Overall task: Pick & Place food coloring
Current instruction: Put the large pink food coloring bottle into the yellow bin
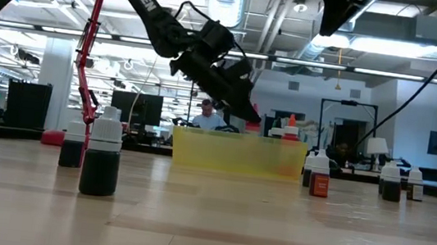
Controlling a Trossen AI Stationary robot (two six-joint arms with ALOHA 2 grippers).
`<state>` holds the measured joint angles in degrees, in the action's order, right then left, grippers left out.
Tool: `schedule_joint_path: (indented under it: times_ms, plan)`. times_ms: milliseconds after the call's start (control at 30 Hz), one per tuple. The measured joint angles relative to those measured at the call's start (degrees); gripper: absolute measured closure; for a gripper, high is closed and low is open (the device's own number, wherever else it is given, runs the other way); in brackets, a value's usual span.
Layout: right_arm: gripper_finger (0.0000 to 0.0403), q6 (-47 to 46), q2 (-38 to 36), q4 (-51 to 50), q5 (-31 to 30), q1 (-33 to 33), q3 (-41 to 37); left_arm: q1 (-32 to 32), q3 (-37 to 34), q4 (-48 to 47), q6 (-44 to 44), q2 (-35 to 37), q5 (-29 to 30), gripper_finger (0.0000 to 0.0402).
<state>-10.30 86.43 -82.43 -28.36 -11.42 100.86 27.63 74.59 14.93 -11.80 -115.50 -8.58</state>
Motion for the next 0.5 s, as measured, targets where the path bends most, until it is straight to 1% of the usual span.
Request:
schedule_joint_path:
  times_ms: [167,233,367,500]
  plan:
    - [0.0227,-0.3,0.0,0.6,-0.1,0.0,0.0,1.0,0.0,0.2,0.5,0.0,2.9,0.0292]
    - [0.0227,-0.3,0.0,1.3,-0.1,0.0,0.0,1.5,0.0,0.3,1.3,-0.1,1.8,0.0292]
    - [0.0227,-0.3,0.0,2.4,-0.1,0.0,0.0,1.5,-0.1,2.8,2.4,-2.6,-0.9,0.0292]
    - [0.0227,-0.8,0.0,2.9,-0.1,0.0,0.0,1.4,0.0,4.6,2.4,-3.8,0.1,0.0292]
